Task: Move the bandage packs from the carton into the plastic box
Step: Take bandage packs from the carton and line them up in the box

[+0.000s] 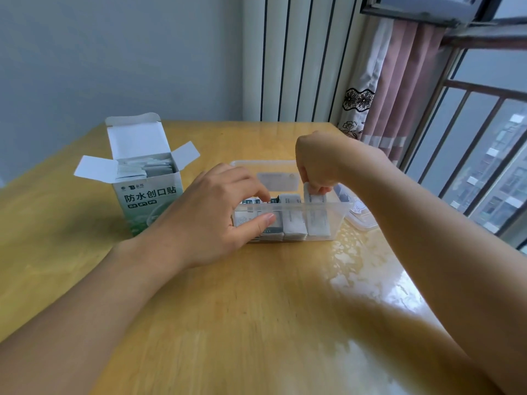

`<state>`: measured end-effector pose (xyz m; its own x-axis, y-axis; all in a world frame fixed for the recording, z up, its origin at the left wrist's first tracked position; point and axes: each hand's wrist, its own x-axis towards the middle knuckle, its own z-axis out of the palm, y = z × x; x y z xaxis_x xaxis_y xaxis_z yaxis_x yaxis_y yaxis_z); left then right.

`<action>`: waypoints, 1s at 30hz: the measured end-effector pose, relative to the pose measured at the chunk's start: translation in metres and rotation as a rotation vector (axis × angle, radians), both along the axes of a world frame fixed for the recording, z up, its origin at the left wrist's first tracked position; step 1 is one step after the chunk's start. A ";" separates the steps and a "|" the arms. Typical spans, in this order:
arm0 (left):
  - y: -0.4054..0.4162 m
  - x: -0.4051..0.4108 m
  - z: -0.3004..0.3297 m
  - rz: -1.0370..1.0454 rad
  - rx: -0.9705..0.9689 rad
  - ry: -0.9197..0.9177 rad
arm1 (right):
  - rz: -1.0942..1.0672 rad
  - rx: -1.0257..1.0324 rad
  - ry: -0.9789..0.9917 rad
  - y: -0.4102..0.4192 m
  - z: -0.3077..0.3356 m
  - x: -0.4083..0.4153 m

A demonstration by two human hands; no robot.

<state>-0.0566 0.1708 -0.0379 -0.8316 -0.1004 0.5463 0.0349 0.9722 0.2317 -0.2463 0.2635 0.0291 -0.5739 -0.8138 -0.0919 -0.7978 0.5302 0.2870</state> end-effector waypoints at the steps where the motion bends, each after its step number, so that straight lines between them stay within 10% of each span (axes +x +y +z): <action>1: 0.000 0.000 0.000 0.001 0.005 -0.002 | -0.019 -0.008 -0.009 -0.001 -0.002 0.000; 30: 0.000 0.000 0.002 -0.013 0.031 0.026 | -0.126 -0.103 -0.108 -0.005 -0.021 0.019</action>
<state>-0.0566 0.1705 -0.0364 -0.8185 -0.1071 0.5645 0.0536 0.9639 0.2607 -0.2269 0.2583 0.0080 -0.6629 -0.7446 -0.0783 -0.7466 0.6497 0.1429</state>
